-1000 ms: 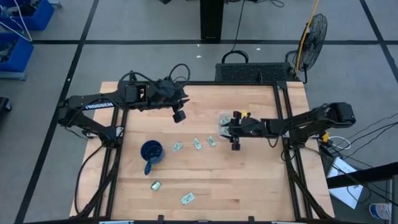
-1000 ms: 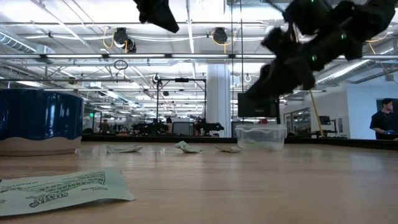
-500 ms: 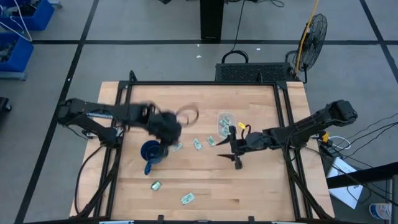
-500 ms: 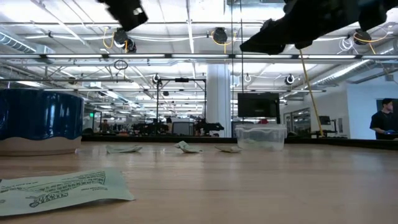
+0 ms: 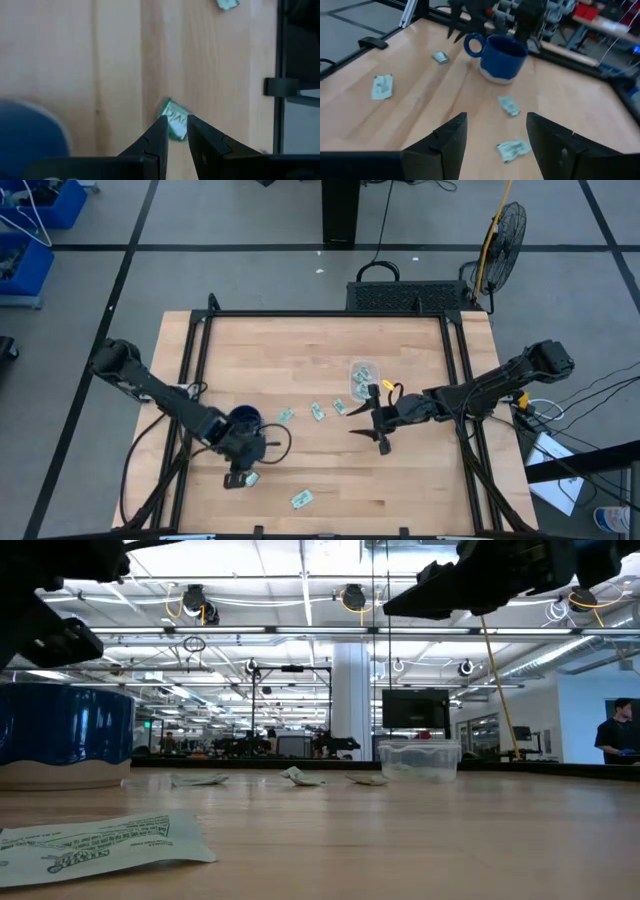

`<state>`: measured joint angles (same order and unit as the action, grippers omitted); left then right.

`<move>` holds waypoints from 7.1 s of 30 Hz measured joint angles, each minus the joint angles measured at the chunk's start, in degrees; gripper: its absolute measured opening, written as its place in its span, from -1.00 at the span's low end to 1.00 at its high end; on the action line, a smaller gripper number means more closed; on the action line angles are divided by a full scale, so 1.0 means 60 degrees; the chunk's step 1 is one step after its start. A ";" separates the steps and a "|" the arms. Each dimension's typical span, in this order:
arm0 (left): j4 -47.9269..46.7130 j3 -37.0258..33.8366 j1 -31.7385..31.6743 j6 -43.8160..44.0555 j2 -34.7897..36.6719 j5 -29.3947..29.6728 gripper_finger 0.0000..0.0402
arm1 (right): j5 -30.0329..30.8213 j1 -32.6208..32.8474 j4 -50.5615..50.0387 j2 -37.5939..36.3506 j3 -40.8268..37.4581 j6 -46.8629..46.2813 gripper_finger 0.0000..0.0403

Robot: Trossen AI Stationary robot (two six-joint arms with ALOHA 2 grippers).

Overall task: Pick and place Stevia / Truvia into bins
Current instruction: Put the green truvia packet into the transparent container, then put the light green stevia packet into the transparent container

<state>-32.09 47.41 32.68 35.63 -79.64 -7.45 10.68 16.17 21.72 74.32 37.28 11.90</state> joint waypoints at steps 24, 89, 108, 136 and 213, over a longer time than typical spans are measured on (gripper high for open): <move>0.0474 0.0046 0.0861 -0.4705 -0.2053 0.1061 -0.62 | -0.0044 -0.0824 0.0516 -0.0004 -0.0007 0.0896 -0.02; -0.2178 0.0890 0.0600 -0.4854 -0.1966 0.1593 -0.98 | -0.0055 -0.0821 0.0342 -0.0004 -0.0007 0.0883 -0.03; -0.1607 0.3973 -0.2727 -0.9558 -0.1262 0.5107 -0.99 | 0.0704 -0.0756 -0.1392 -0.0608 -0.0007 0.0657 -0.03; 0.6446 0.5372 -0.7349 -1.0417 -0.7027 0.1541 -0.97 | 0.1905 0.0010 -0.7152 -0.3861 -0.1010 -0.5478 -0.03; -0.4131 0.4330 -0.3988 -0.7086 -0.4914 0.3429 -0.25 | 0.1443 -0.0001 -0.4215 -0.3869 -0.1078 -0.3868 -0.03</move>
<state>-56.87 73.38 8.75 -6.89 -109.12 13.13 19.33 16.16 -3.57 51.11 30.81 -11.31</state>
